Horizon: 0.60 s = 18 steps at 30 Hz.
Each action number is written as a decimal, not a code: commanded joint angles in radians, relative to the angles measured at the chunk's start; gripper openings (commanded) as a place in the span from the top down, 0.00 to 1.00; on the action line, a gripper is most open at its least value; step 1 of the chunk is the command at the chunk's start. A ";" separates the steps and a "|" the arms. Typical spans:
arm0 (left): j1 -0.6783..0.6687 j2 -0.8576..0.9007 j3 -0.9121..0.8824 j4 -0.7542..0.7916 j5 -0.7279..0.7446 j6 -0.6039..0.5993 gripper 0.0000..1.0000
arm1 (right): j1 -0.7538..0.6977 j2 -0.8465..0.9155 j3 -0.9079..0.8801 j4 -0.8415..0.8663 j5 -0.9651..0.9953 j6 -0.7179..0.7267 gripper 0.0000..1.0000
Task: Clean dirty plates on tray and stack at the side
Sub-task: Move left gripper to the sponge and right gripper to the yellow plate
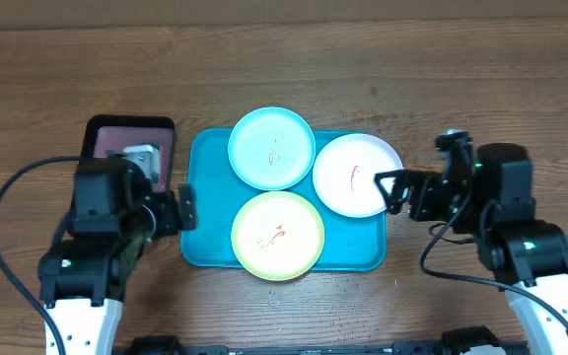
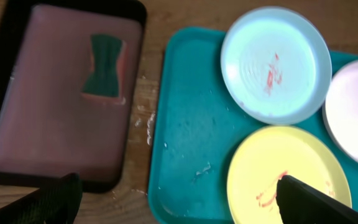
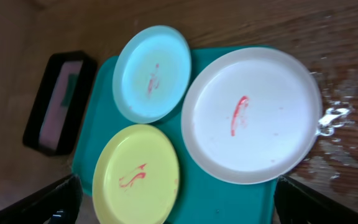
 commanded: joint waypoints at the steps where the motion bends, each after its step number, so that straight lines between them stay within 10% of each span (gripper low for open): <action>1: 0.079 0.048 0.076 0.029 0.006 0.019 0.01 | 0.081 0.035 0.040 0.005 0.003 0.023 0.00; 18: 0.182 0.576 0.213 0.322 -0.016 0.286 0.08 | 0.395 0.334 0.055 -0.003 0.162 0.052 0.00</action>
